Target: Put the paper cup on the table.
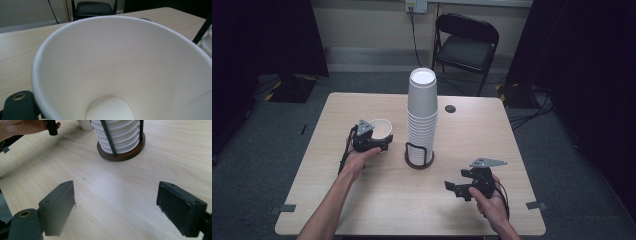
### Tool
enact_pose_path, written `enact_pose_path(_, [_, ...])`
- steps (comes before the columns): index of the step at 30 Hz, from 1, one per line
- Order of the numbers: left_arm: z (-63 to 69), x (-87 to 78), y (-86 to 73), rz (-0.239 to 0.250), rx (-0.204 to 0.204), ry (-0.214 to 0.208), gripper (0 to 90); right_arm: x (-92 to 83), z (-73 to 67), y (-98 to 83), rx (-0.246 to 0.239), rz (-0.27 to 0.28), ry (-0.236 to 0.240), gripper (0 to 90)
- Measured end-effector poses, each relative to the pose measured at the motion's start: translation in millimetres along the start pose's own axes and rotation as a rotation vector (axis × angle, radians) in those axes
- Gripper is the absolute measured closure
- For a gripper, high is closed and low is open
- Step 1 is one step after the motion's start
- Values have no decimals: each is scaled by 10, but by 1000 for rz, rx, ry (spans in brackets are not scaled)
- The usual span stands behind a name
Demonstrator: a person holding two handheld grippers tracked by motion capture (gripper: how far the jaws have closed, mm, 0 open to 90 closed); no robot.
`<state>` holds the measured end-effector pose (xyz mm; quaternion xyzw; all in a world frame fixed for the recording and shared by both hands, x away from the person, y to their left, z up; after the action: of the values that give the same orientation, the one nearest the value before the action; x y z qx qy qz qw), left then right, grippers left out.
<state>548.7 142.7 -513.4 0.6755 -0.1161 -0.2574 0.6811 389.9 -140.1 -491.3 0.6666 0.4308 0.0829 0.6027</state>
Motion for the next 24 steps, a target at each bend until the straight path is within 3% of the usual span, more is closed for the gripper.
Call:
enact_pose_path(10, [26,-33,-96,-76,12,-5,146,-22,-15,10,2,12,6,148])
enact_pose_path(12, [13,-39,-136,-106,47,-4,155,-19,-16,9,-1,11,7,147])
enact_pose_path(16, [14,-46,-202,-140,57,-3,158,-12,-18,5,-3,7,7,148])
enact_pose_path(24, [-23,-138,-267,-176,50,-5,158,-19,-14,4,-2,9,6,148])
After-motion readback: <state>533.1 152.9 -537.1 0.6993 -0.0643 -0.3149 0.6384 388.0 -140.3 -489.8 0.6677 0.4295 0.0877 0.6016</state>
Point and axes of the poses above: each handheld gripper's, and its own axes: x roughly forward along the jaws, y roughly out of its top, z roughly to its right, the point moved 9 cm from there along x, roughly forward along the jaws, and after that the axes turned 14 degrees about z, right-handed, at the moved point
